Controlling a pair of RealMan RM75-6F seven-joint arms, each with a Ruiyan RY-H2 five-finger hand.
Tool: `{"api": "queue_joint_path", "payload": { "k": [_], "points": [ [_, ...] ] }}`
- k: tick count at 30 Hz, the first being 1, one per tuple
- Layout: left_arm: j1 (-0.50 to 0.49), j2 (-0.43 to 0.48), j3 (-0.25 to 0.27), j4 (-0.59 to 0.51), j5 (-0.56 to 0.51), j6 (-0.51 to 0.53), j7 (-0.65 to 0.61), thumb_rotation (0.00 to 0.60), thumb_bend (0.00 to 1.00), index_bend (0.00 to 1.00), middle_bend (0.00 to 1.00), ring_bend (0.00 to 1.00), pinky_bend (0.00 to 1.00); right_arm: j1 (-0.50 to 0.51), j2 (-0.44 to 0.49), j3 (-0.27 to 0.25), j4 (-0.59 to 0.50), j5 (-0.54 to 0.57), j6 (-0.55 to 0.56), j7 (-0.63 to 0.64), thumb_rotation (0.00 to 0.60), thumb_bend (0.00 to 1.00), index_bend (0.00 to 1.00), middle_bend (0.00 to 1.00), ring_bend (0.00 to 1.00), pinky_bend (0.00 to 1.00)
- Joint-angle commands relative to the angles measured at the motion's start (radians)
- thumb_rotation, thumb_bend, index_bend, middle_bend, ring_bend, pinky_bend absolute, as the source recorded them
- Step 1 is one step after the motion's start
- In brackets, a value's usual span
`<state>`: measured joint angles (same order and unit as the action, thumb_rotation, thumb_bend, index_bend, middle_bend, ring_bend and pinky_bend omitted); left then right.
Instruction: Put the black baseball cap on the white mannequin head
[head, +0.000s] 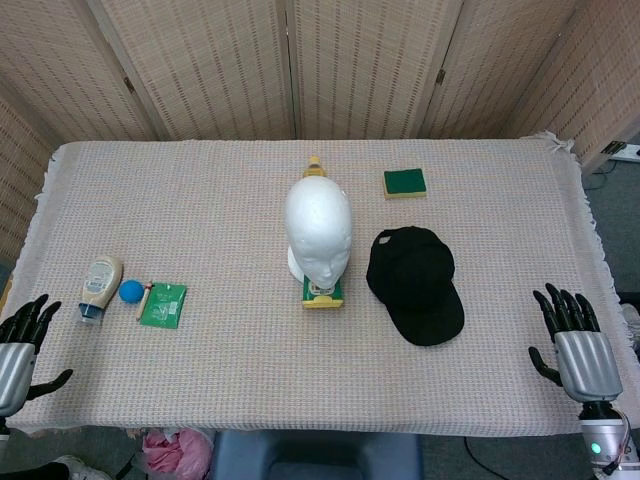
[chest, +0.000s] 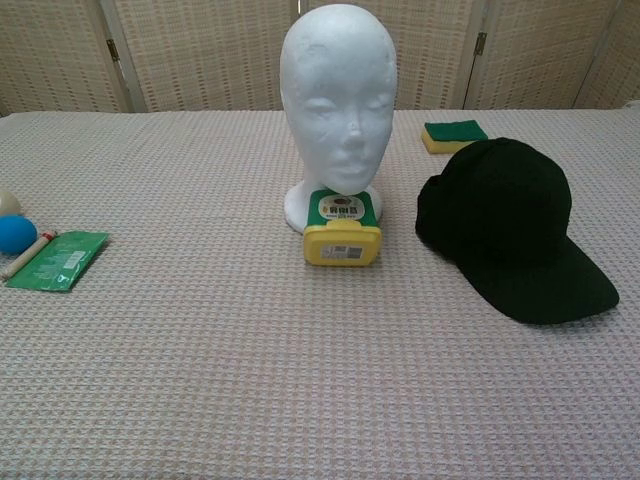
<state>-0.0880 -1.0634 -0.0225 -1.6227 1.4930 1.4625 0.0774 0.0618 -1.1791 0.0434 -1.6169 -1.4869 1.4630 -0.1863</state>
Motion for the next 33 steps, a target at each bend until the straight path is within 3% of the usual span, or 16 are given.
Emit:
{"api": "queue_joint_path", "payload": {
  "k": [1, 19, 28, 33],
  "points": [
    [0.0, 0.001, 0.0, 0.0, 0.0, 0.0, -0.001, 0.6, 0.18, 0.0, 0.0, 0.0, 0.17, 0.0, 0.0, -0.001, -0.001, -0.002, 0.001, -0.002, 0.6, 0.27, 0.0, 0.0, 0.0, 0.02],
    [0.004, 0.013, -0.004, -0.002, 0.003, 0.012, -0.037, 0.6, 0.18, 0.0, 0.0, 0.0, 0.17, 0.007, -0.039, -0.021, 0.027, -0.042, -0.004, -0.032, 0.6, 0.27, 0.0, 0.0, 0.0, 0.02],
    [0.008, 0.021, -0.008, -0.003, -0.002, 0.018, -0.053, 0.6, 0.18, 0.0, 0.0, 0.0, 0.17, 0.011, -0.225, -0.059, 0.329, -0.213, 0.103, -0.074, 0.6, 0.27, 0.0, 0.01, 0.0, 0.03],
    [0.009, 0.02, -0.007, -0.006, -0.001, 0.019, -0.05, 0.6, 0.18, 0.0, 0.0, 0.0, 0.17, 0.017, -0.309, -0.079, 0.502, -0.306, 0.169, -0.124, 0.6, 0.27, 0.0, 0.07, 0.0, 0.06]
  ]
}}
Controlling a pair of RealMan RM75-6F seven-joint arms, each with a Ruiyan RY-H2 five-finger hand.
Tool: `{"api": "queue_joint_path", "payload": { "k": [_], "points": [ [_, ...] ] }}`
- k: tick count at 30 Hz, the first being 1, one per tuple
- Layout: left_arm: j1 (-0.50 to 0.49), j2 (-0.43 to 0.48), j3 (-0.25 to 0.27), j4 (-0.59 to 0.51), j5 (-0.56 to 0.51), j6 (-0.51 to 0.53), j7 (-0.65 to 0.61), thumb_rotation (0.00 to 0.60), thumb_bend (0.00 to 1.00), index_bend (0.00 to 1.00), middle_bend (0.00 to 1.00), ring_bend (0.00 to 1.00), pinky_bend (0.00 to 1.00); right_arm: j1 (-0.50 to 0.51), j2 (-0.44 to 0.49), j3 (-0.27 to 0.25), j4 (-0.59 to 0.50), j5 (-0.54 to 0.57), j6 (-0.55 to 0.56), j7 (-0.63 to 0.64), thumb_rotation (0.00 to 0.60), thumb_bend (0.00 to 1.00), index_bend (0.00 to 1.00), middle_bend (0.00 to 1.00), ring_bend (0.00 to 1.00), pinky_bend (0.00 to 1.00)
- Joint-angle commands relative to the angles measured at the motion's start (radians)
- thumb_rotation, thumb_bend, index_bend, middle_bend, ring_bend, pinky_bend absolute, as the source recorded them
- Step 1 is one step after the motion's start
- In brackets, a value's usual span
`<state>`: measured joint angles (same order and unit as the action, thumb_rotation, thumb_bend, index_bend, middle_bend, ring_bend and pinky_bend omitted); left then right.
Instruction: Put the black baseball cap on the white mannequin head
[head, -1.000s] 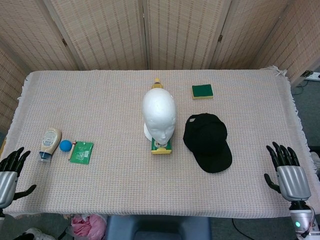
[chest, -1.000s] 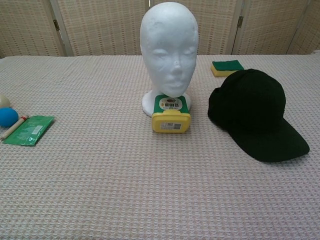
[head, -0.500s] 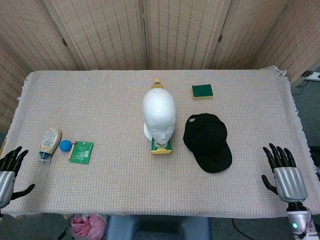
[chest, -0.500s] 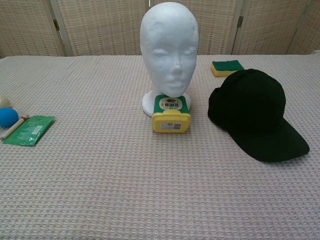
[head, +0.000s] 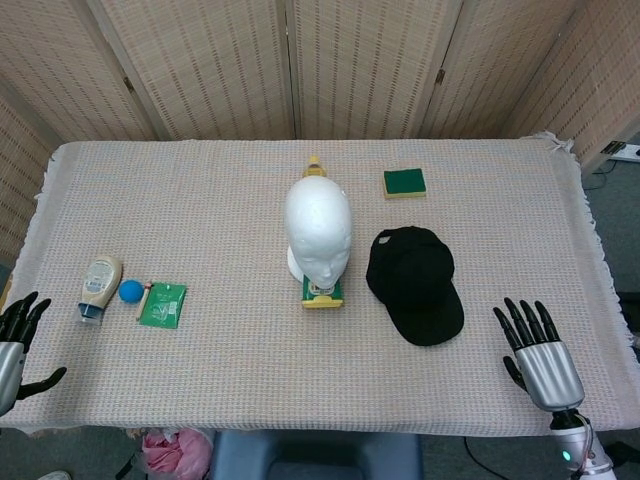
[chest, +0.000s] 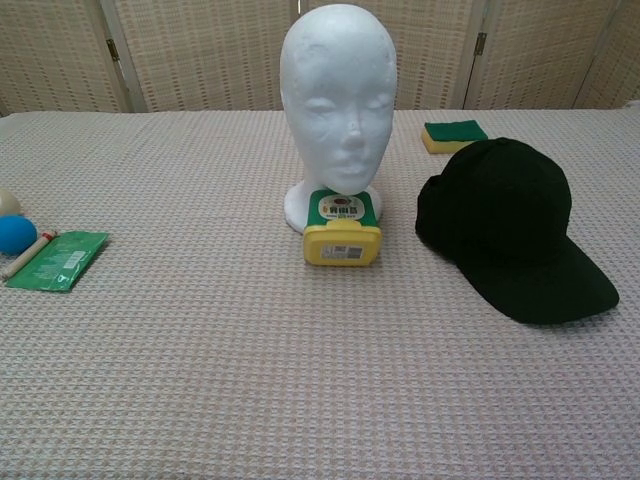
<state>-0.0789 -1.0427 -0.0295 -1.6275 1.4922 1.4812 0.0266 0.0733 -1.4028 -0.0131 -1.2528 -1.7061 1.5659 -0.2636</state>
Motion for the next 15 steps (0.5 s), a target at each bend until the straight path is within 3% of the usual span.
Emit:
{"api": "queue_joint_path", "payload": {
  "k": [1, 15],
  "points": [
    [0.001, 0.0, -0.001, -0.001, -0.002, 0.0, 0.0, 0.6, 0.18, 0.0, 0.0, 0.0, 0.17, 0.008, -0.102, -0.027, 0.172, -0.099, 0.071, -0.056, 0.6, 0.27, 0.0, 0.08, 0.0, 0.06],
    [0.013, 0.026, -0.001, -0.008, 0.006, 0.019, -0.063, 0.6, 0.18, 0.0, 0.0, 0.0, 0.17, 0.022, -0.258, -0.042, 0.384, -0.115, 0.062, -0.072, 0.6, 0.26, 0.0, 0.1, 0.0, 0.08]
  ]
}}
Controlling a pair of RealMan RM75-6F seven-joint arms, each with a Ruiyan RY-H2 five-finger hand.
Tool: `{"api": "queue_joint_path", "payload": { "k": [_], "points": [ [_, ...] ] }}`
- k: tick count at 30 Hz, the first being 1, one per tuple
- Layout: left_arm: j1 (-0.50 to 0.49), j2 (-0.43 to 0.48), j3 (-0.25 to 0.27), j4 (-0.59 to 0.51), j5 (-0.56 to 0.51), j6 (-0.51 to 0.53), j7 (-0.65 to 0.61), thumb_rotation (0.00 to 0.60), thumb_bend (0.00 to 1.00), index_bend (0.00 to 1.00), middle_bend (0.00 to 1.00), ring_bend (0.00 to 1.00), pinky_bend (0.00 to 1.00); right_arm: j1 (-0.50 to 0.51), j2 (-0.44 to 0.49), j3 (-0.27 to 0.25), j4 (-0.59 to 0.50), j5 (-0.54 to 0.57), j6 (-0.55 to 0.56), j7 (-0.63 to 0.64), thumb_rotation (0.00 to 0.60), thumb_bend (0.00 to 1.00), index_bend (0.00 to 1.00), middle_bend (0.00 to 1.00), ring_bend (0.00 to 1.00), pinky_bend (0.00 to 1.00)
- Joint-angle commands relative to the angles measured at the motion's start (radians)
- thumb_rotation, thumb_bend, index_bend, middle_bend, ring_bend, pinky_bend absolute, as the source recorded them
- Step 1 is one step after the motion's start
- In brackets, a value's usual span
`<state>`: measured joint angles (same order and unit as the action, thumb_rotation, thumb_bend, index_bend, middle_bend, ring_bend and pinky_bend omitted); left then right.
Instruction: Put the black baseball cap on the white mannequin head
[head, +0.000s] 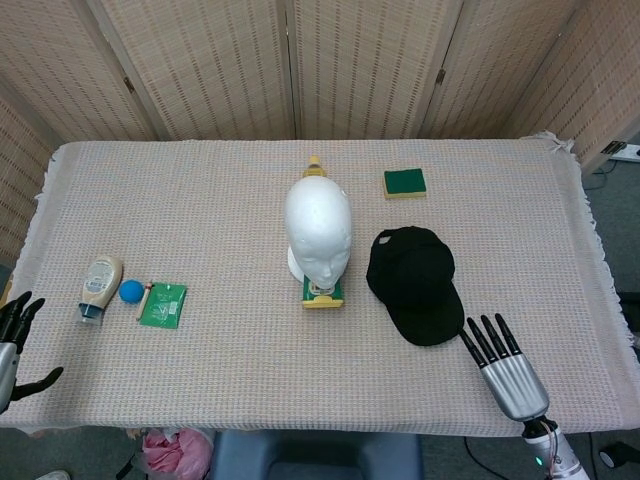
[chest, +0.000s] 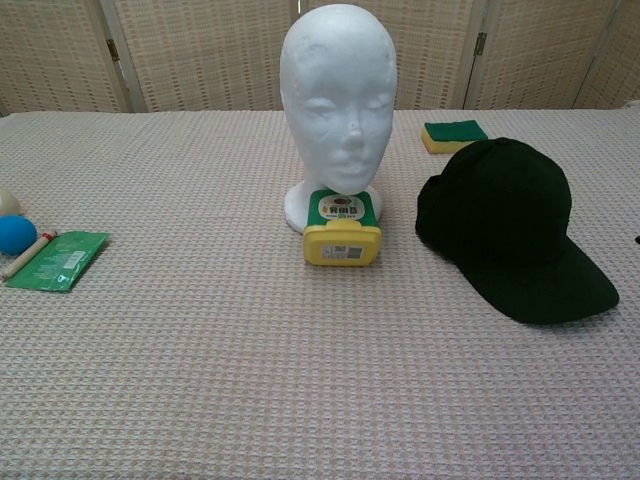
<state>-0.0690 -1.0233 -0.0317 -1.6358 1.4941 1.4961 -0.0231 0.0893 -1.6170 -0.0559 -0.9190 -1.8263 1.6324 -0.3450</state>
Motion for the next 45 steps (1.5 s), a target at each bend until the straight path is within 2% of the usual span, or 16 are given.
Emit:
{"api": "queue_joint_path", "payload": {
  "k": [1, 10, 15, 22, 36, 45],
  "points": [
    [0.005, 0.01, 0.002, 0.0, 0.005, 0.005, -0.02, 0.6, 0.18, 0.0, 0.0, 0.0, 0.17, 0.007, -0.055, 0.001, 0.065, 0.007, -0.007, 0.012, 0.6, 0.26, 0.0, 0.1, 0.0, 0.08],
    [0.009, 0.035, 0.007, 0.003, 0.016, 0.004, -0.092, 0.6, 0.18, 0.0, 0.0, 0.0, 0.17, 0.028, -0.176, 0.014, 0.223, 0.025, 0.005, 0.058, 0.6, 0.26, 0.0, 0.14, 0.0, 0.13],
    [0.011, 0.041, 0.009, 0.007, 0.023, 0.006, -0.114, 0.6, 0.18, 0.0, 0.0, 0.0, 0.17, 0.044, -0.244, 0.027, 0.317, 0.039, 0.02, 0.098, 0.6, 0.26, 0.05, 0.2, 0.03, 0.18],
    [0.011, 0.045, 0.008, 0.01, 0.024, 0.006, -0.13, 0.6, 0.18, 0.0, 0.0, 0.0, 0.17, 0.066, -0.308, 0.041, 0.41, 0.071, 0.005, 0.14, 0.6, 0.26, 0.05, 0.21, 0.03, 0.19],
    [0.013, 0.052, 0.01, 0.013, 0.032, 0.01, -0.151, 0.6, 0.18, 0.0, 0.0, 0.0, 0.17, 0.093, -0.393, 0.048, 0.514, 0.116, -0.011, 0.188, 0.6, 0.26, 0.07, 0.22, 0.05, 0.2],
    [0.016, 0.059, 0.01, 0.019, 0.04, 0.02, -0.174, 0.6, 0.18, 0.0, 0.0, 0.0, 0.17, 0.112, -0.442, 0.064, 0.568, 0.148, -0.007, 0.222, 0.6, 0.26, 0.15, 0.28, 0.12, 0.27]
  ]
}}
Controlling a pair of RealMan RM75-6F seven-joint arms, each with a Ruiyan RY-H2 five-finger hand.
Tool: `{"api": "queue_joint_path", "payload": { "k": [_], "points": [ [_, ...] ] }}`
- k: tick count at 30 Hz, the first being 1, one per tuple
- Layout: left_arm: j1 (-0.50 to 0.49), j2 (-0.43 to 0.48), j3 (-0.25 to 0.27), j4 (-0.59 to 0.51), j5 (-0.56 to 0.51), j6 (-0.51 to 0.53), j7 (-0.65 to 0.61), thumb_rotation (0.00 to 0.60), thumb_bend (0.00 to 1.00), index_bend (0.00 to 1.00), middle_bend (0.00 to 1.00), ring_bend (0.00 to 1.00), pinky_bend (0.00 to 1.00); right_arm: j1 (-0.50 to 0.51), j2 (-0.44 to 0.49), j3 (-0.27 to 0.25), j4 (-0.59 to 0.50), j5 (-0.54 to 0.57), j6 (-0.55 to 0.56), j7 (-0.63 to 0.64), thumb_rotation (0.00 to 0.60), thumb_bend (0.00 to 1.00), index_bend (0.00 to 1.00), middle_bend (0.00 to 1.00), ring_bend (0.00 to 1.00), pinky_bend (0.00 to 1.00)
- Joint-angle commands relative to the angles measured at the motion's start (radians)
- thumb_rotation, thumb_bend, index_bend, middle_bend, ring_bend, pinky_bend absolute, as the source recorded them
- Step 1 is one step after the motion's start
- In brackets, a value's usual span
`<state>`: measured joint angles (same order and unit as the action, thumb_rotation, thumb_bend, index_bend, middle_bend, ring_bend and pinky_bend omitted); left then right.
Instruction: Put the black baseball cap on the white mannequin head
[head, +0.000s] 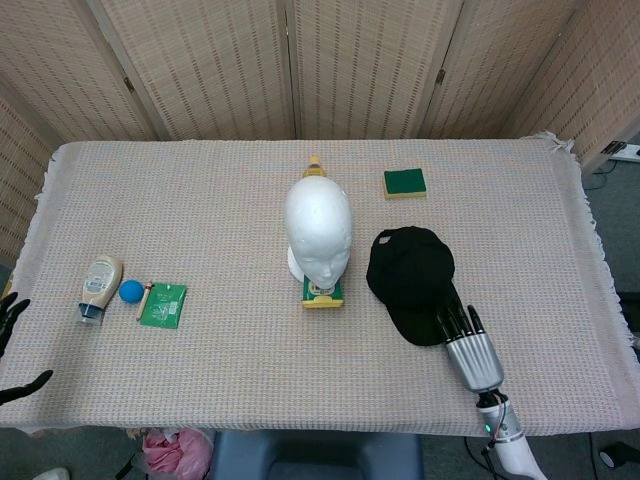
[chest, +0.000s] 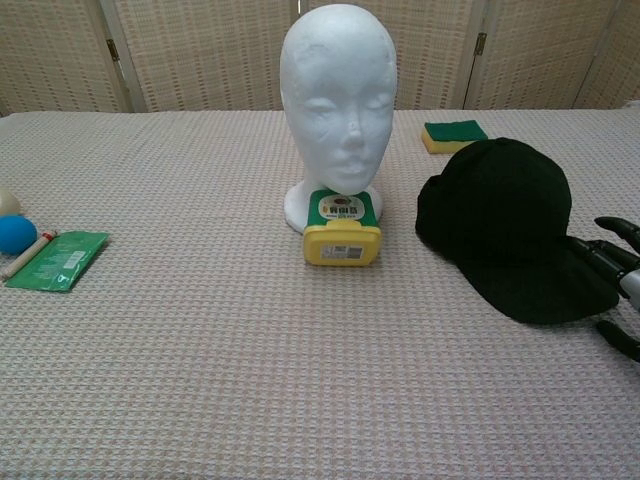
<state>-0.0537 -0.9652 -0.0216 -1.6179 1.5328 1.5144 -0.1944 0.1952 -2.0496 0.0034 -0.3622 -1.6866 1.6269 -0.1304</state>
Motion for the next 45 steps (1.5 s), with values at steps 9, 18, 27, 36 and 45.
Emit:
{"api": "queue_joint_path", "payload": {
  "k": [9, 18, 27, 36, 45],
  "points": [
    [0.005, 0.003, 0.0, 0.002, 0.004, 0.011, -0.006, 0.6, 0.18, 0.0, 0.0, 0.0, 0.17, 0.04, -0.041, 0.023, 0.054, 0.04, -0.024, 0.03, 0.6, 0.26, 0.22, 0.33, 0.18, 0.32],
    [0.009, 0.003, -0.004, 0.001, 0.0, 0.019, -0.004, 0.6, 0.18, 0.0, 0.0, 0.0, 0.17, 0.069, -0.077, 0.039, 0.094, 0.071, -0.054, 0.06, 0.6, 0.29, 0.31, 0.4, 0.26, 0.41],
    [0.015, 0.001, -0.005, -0.001, 0.003, 0.031, 0.001, 0.6, 0.18, 0.0, 0.0, 0.0, 0.17, 0.107, -0.112, 0.054, 0.158, 0.082, 0.043, 0.109, 0.6, 0.42, 0.61, 0.62, 0.53, 0.75],
    [0.019, 0.0, -0.006, -0.003, 0.005, 0.04, 0.005, 0.6, 0.18, 0.0, 0.0, 0.0, 0.17, 0.165, -0.114, 0.123, 0.2, 0.147, 0.113, 0.123, 0.6, 0.52, 0.86, 0.79, 0.72, 0.94],
    [0.021, -0.001, -0.005, -0.005, 0.006, 0.04, 0.013, 0.6, 0.18, 0.0, 0.0, 0.0, 0.17, 0.242, -0.065, 0.211, 0.216, 0.229, 0.22, 0.055, 0.6, 0.54, 0.9, 0.82, 0.75, 0.98]
  ]
}}
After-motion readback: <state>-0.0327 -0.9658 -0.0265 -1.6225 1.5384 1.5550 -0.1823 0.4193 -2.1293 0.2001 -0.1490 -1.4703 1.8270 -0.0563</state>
